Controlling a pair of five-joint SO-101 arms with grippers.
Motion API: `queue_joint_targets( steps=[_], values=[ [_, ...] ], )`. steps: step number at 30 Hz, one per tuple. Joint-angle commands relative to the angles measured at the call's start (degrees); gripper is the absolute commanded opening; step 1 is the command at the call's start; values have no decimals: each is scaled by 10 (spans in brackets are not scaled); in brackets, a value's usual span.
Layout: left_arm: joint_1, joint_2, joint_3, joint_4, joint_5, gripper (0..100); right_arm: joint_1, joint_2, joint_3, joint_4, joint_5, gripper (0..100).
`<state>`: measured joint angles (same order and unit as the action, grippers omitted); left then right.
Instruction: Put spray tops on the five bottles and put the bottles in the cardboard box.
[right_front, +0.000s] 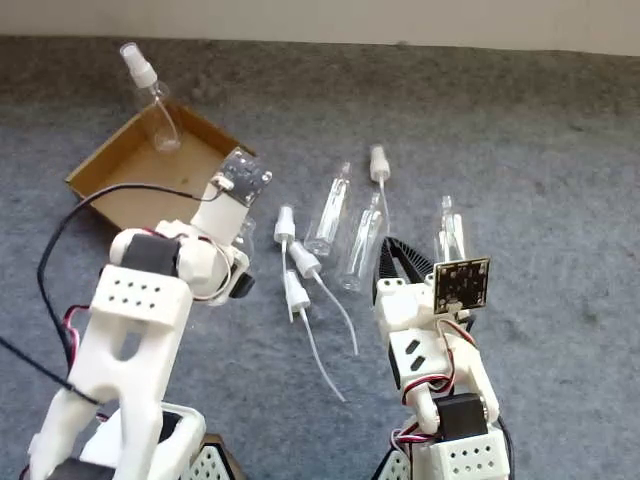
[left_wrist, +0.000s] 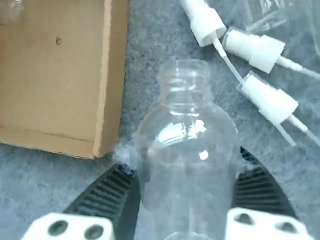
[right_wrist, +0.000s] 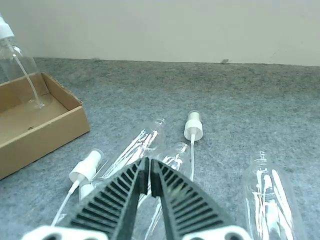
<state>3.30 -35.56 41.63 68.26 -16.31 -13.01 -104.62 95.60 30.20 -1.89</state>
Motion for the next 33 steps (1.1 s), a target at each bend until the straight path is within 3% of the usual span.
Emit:
queue_joint_targets(
  steps=[1,9,16,25,33],
  values=[
    [12,-82,36,-76,71,148,22,-7,80,25,49,17],
    [107,-201,195,-239,120,148,47,-6,-28,114,69,18],
    [112,-288,282,-295,122,148,50,24,-103,157,145,18],
    [111,-398,383,-358,122,148,50,305,-262,154,158,126],
    [110,-502,439,-364,122,148,49,583,-492,158,156,127]
  ],
)
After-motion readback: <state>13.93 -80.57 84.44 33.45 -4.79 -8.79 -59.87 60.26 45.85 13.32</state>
